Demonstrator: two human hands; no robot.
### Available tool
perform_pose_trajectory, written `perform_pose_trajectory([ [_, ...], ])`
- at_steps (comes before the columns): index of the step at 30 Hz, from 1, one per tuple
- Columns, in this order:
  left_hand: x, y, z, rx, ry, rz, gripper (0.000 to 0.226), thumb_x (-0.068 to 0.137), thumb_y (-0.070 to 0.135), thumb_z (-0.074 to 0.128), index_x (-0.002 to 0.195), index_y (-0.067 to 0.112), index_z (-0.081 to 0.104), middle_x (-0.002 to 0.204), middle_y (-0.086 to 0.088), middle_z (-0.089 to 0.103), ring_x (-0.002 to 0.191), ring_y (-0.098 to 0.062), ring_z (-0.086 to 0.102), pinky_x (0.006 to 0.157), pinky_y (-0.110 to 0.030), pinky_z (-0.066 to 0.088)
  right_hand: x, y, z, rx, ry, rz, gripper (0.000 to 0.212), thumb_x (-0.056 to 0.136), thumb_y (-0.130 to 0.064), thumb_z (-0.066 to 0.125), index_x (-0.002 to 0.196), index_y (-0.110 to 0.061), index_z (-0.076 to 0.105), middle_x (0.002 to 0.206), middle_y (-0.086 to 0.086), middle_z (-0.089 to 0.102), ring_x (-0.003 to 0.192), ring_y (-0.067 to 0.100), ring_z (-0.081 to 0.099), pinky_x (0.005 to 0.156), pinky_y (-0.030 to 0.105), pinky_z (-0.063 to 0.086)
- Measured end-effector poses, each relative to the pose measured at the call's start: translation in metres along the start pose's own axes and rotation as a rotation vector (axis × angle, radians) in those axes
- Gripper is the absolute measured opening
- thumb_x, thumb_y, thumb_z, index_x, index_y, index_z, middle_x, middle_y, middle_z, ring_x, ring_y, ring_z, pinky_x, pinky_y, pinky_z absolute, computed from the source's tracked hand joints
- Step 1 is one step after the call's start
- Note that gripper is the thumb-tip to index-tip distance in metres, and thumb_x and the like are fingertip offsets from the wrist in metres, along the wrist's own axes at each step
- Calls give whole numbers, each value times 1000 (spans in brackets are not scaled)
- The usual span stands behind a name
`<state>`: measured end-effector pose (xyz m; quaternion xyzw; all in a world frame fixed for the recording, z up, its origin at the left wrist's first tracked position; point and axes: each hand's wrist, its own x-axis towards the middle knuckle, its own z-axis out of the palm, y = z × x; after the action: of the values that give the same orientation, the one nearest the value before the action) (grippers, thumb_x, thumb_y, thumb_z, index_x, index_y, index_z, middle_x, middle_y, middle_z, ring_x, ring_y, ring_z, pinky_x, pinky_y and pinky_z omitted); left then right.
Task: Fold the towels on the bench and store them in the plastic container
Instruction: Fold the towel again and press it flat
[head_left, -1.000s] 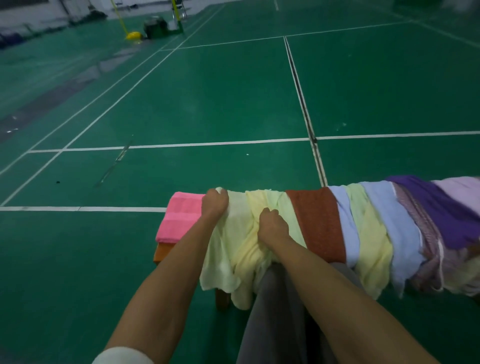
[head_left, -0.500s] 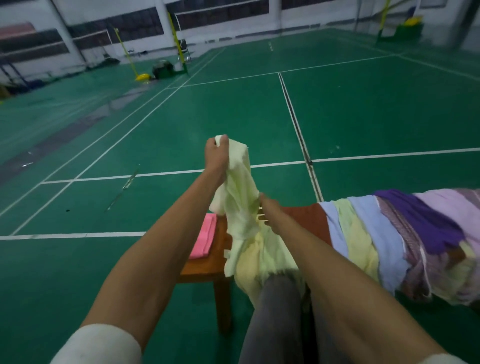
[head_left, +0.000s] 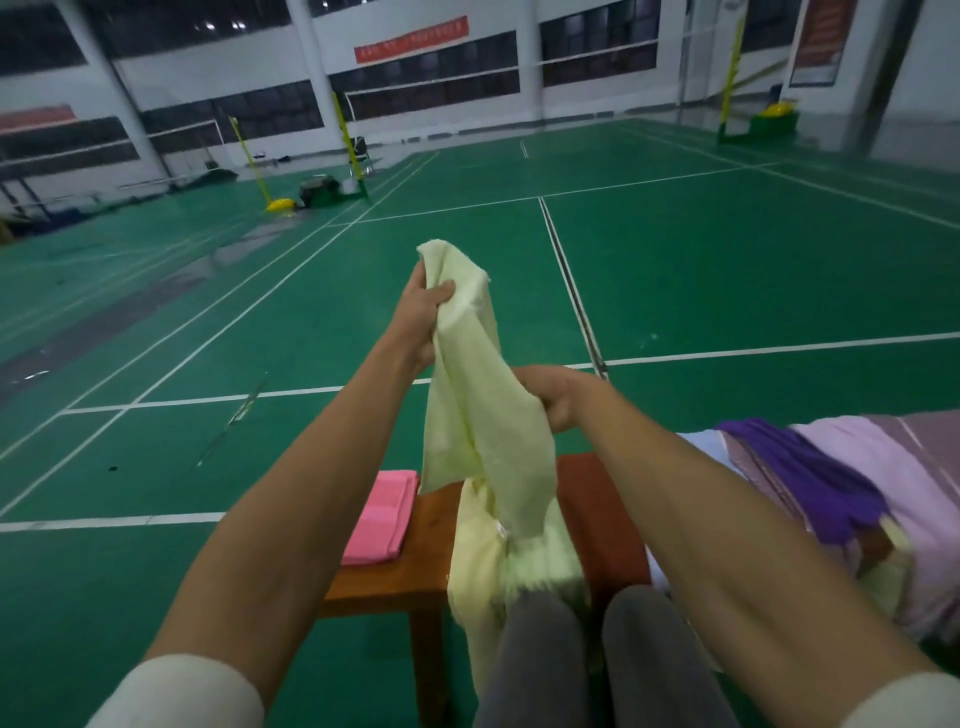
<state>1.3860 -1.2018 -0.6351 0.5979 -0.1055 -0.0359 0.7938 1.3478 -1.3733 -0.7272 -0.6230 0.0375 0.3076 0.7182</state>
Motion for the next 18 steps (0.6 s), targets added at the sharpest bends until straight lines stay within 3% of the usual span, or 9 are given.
perform_pose_trajectory([
  [3,2,-6,2,64,66,-58,54,99,-1,47,147,22,46,132,-14,61,106,-32,67,90,-53,58,-11,-9,-10,115,187,-147,36,104,-16,53,138,-6,57,107,11,73,85,23,73,68,35,61],
  [6,9,-14,2,120,243,-64,50,92,7,53,141,21,53,129,-14,64,107,-33,67,94,-54,57,-30,-21,-20,372,218,-352,34,100,-8,53,134,-5,58,102,12,73,85,25,72,71,36,61],
  [9,15,-23,2,72,336,-77,48,96,26,63,142,16,52,128,-7,64,109,-29,67,96,-48,56,-46,-25,-29,588,144,-480,38,99,-30,56,124,-2,63,104,17,73,94,30,71,87,41,56],
  [11,18,-35,-1,115,423,-156,46,93,25,69,134,8,58,128,-8,65,107,-27,66,94,-40,56,-48,-16,-30,482,154,-346,58,99,-53,50,117,0,68,104,21,74,95,31,72,91,44,53],
  [14,19,-57,-6,218,450,-271,33,93,19,68,121,4,62,122,-11,66,105,-28,66,98,-38,55,-44,-4,-37,228,367,-163,49,106,-47,44,92,-4,64,73,13,73,67,25,72,75,42,57],
  [18,20,-69,-14,179,469,-170,15,98,24,65,111,16,64,100,-1,67,90,-22,65,88,-33,55,-47,-22,-50,447,503,-423,47,104,-49,47,97,-7,67,98,18,74,87,31,71,89,51,58],
])
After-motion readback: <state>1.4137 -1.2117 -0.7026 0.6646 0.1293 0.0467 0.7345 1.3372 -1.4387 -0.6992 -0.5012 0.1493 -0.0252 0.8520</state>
